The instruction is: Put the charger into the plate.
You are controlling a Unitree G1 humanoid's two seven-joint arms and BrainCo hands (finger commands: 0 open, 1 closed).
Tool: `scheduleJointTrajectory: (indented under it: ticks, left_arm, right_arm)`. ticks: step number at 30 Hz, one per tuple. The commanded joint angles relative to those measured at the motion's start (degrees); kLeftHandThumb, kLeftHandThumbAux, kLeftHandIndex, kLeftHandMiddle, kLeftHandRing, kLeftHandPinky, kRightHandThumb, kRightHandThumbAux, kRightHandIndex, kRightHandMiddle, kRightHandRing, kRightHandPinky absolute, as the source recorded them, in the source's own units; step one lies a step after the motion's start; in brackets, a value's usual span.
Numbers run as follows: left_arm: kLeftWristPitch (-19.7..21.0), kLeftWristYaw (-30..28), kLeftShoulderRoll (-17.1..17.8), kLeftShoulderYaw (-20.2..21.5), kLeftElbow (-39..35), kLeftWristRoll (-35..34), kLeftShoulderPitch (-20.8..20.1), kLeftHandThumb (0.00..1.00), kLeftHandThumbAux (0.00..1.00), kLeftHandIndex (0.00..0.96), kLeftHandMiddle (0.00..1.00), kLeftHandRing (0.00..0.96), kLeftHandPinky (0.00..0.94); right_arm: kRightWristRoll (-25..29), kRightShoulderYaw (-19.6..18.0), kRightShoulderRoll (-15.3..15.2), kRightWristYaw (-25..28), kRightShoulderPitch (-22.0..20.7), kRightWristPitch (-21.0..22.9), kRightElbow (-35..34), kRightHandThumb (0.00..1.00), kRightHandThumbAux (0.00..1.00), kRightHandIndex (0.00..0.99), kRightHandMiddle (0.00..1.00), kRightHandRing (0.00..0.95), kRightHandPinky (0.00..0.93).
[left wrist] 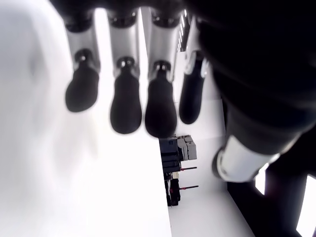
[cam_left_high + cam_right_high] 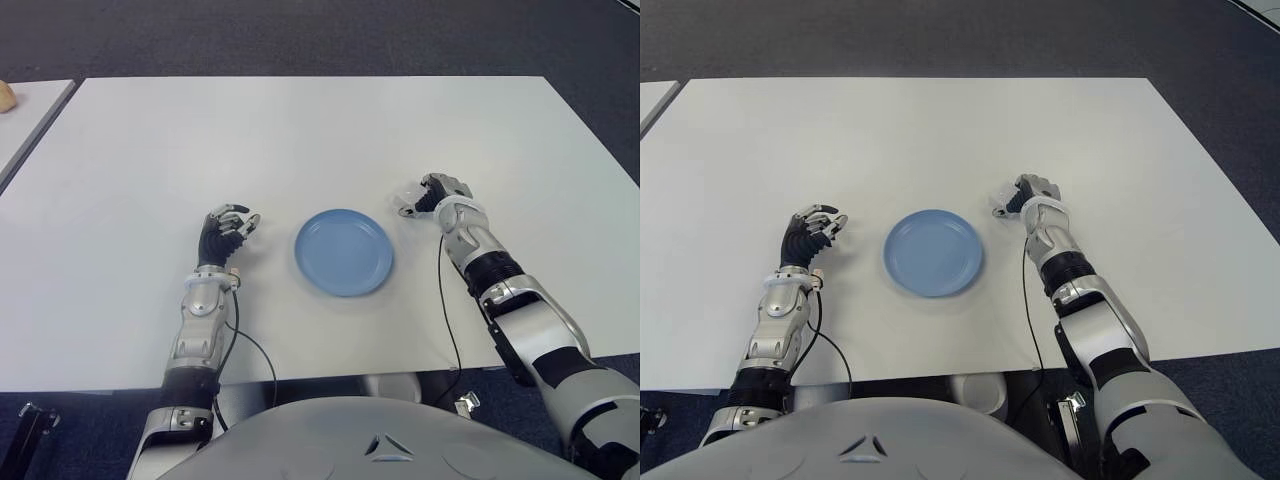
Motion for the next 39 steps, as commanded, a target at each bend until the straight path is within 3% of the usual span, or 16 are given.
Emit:
scheduleJointTrajectory:
  ticks: [1, 10, 15, 23, 28, 35, 39]
  left_arm:
    - [-0.3, 0.0, 0.1, 0.0, 0.0, 0.0, 0.3, 0.706, 0.717, 0.436, 0.73, 0.718, 0.722]
    - [0.2, 0.0, -0.1, 0.0, -0.3, -0.1, 0.4, 0.705, 0.717, 0.436, 0.733, 0.722, 0.725]
    - [0.6, 0.0, -0.3, 0.1, -0.4, -0.3, 0.4, 0.705, 0.717, 0.436, 0.734, 0.722, 0.726]
    - [0.9, 0.1, -0.5, 0.1, -0.3, -0.3, 0.3, 0.706, 0.717, 0.436, 0.735, 0.722, 0.724]
    - [0.6, 0.1, -0.5, 0.1, -0.2, -0.3, 0.3, 0.706, 0.717, 0.436, 0.734, 0.721, 0.724]
    - [0.5, 0.2, -0.4, 0.0, 0.0, 0.0, 0.3, 0.705, 0.718, 0.436, 0.738, 0.723, 0.728]
    - [0.5, 0.2, -0.4, 0.0, 0.1, 0.0, 0.3, 0.705, 0.717, 0.436, 0.738, 0.725, 0.727]
  right_arm:
    - [1.5, -1.3, 1.8, -3.0, 2.6, 0.5, 0.4, 0.711, 0.712, 0.424, 0.312, 0.273, 0.356]
    - [0.9, -2.0, 2.5, -9.3, 3.5, -0.9, 0.5, 0.722, 0.715, 0.428, 0.436, 0.436, 0.516]
    - [1.5, -2.8, 2.9, -12.5, 4.1, -2.2, 0.4, 0.824, 0.686, 0.42, 0.473, 0.51, 0.585]
    - [3.3, -4.9, 3.6, -17.2, 4.9, -4.8, 0.2, 0.845, 0.682, 0.393, 0.541, 0.604, 0.653]
    - [5.1, -7.0, 4.1, -20.6, 5.9, -8.3, -1.4, 0.847, 0.682, 0.39, 0.549, 0.633, 0.657]
    - [8.7, -10.2, 4.7, -23.2, 7.8, -13.9, -4.8, 0.963, 0.671, 0.362, 0.466, 0.56, 0.582]
    - [8.8, -11.0, 4.6, -23.0, 10.8, -14.2, -13.8, 0.992, 0.668, 0.39, 0.449, 0.547, 0.497]
